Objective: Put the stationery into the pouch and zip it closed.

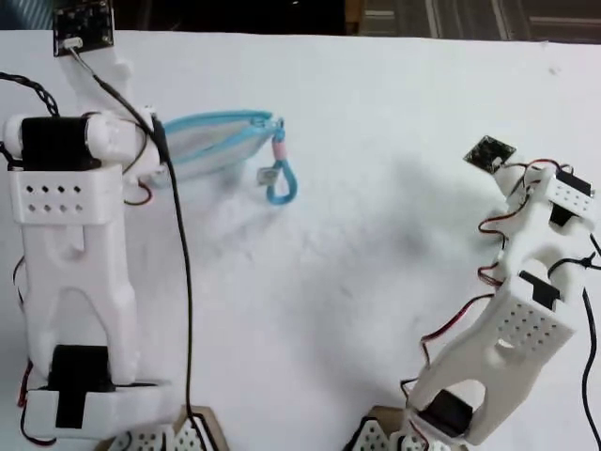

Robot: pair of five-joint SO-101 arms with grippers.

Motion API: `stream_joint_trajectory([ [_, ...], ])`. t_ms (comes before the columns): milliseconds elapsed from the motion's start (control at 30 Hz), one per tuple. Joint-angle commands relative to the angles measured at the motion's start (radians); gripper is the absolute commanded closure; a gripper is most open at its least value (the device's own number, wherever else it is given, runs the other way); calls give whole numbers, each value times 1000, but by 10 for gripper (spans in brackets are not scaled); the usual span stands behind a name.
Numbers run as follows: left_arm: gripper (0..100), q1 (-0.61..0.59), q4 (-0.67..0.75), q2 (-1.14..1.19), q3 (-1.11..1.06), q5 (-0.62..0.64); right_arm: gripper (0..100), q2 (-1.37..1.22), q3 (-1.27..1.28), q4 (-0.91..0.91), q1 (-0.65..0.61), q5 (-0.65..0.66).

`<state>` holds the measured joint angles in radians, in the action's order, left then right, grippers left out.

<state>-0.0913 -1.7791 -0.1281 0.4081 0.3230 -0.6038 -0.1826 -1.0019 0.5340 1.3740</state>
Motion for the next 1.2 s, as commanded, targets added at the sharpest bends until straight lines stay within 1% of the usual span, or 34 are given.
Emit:
stream_joint_trajectory([
  [0, 979, -5, 6, -2, 14, -5, 951, -4, -29, -4, -2, 5],
  [100, 979, -5, 6, -2, 14, -5, 981, -1, -31, -4, -1, 3],
  [200, 979, -5, 6, -2, 14, -5, 981, 27, -29, -33, 4, -2],
  [367, 979, -5, 3, -4, 14, -5, 981, 143, -26, -234, -2, -20],
  [433, 979, -5, 3, -4, 14, -5, 981, 211, -25, -302, -4, -97],
  [500, 979, -7, 2, -8, 14, -5, 981, 277, -23, -348, -1, -215],
  [567, 979, -7, 2, -8, 14, -5, 981, 341, -23, -395, 7, -301],
  [667, 979, -7, 2, -8, 14, -5, 981, 453, 8, -492, 28, -328],
  [733, 979, -7, 2, -8, 14, -8, 981, 542, 83, -516, 44, -328],
  [867, 979, -7, 0, -8, 14, -23, 981, 757, 328, -506, 68, -328],
  [933, 979, -7, 0, -8, 14, -23, 981, 885, 471, -456, 67, -328],
  [1033, 979, -7, 0, -8, 14, -23, 981, 1096, 710, -308, 38, -328],
  [1133, 979, -7, 0, -8, 14, -23, 981, 1307, 962, -110, -45, -344],
  [1167, 979, -7, 0, -8, 14, -23, 981, 1376, 1043, -53, -82, -368],
])
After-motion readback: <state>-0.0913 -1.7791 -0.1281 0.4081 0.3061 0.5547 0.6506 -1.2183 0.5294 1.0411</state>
